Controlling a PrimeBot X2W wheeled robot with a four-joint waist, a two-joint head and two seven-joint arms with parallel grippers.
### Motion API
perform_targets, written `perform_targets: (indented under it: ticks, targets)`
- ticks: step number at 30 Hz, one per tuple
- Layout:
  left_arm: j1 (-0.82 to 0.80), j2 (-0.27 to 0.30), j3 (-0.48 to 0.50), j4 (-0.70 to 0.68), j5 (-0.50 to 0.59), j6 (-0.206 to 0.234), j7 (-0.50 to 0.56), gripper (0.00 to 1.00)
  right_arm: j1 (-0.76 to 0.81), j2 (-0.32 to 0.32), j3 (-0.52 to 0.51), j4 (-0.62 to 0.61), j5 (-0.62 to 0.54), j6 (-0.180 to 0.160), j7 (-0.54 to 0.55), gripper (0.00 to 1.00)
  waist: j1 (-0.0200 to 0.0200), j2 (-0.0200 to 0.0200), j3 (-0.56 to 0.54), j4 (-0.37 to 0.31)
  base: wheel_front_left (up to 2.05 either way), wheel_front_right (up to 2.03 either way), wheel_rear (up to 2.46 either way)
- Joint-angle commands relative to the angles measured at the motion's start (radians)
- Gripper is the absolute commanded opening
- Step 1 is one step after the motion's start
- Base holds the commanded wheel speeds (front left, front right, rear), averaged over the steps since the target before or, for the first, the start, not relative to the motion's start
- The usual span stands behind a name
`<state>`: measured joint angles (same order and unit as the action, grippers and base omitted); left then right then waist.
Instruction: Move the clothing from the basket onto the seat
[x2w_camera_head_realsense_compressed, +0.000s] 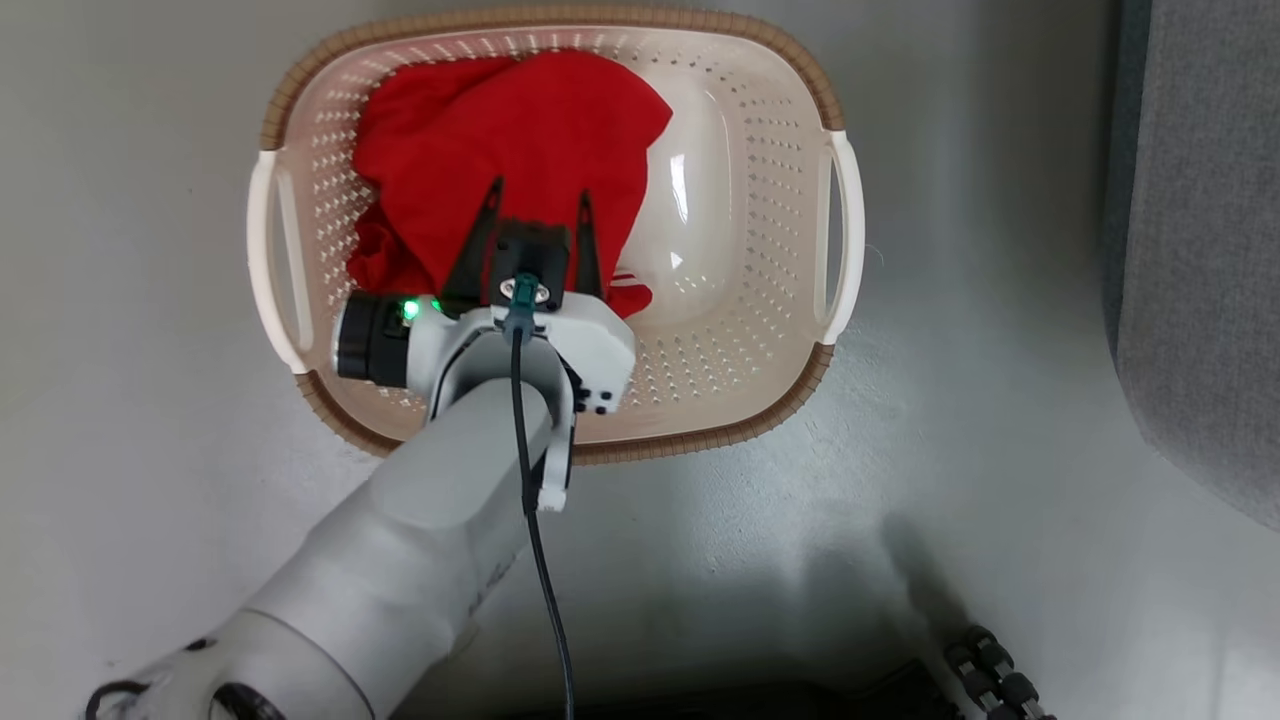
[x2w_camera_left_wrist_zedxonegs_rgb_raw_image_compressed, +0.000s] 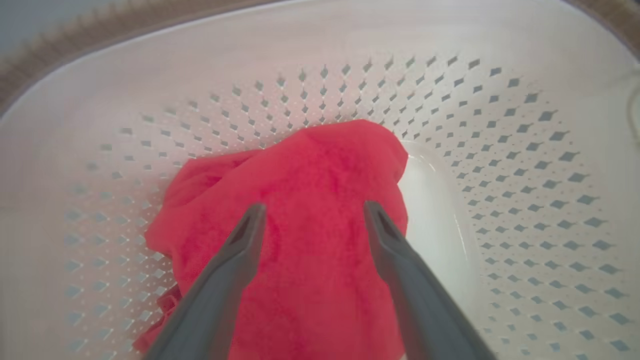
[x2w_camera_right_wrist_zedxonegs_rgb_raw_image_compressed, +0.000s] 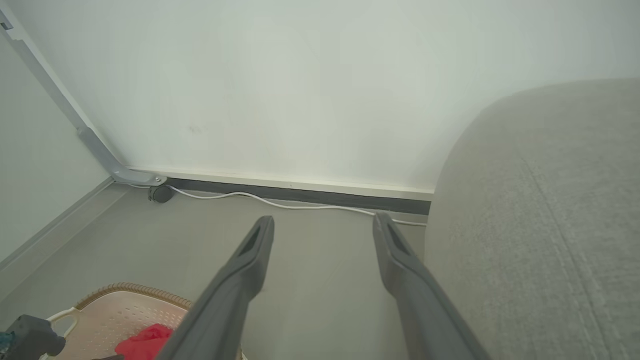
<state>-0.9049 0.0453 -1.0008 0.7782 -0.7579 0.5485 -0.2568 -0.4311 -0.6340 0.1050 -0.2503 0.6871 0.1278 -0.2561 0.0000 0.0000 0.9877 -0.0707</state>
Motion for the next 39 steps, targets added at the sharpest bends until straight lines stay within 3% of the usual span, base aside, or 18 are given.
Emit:
perform_targets:
  ticks: [1,6,14,30,39]
  targets:
    - [-0.016,0.005,-0.017,0.021,-0.029,0.023,-0.005,1.00,0.028,-0.024,0.013,-0.030,-0.002,0.003,-0.006,1.00,0.0000,0.0000,0.016,-0.012,0.00,0.00,0.00]
    - [-0.100,0.005,-0.126,0.111,-0.108,0.075,0.026,1.00,0.018,-0.018,0.020,-0.041,-0.003,0.003,-0.006,1.00,0.0000,0.0000,0.039,-0.024,0.00,0.00,0.00]
    - [-0.215,0.005,-0.244,0.182,-0.136,0.140,0.094,1.00,0.016,-0.010,0.018,-0.042,-0.001,0.003,-0.006,1.00,0.0000,0.0000,0.060,-0.029,0.00,0.00,0.00]
    - [-0.300,0.005,-0.279,0.273,-0.038,0.137,0.286,1.00,0.008,-0.004,0.016,-0.056,0.002,0.003,-0.006,1.00,0.0000,0.0000,0.089,-0.050,0.00,0.00,0.00]
    - [-0.298,0.005,-0.279,0.302,-0.050,0.096,0.322,1.00,0.016,-0.011,0.004,-0.063,0.002,0.003,-0.006,1.00,0.0000,0.0000,0.093,-0.048,0.00,0.00,0.00]
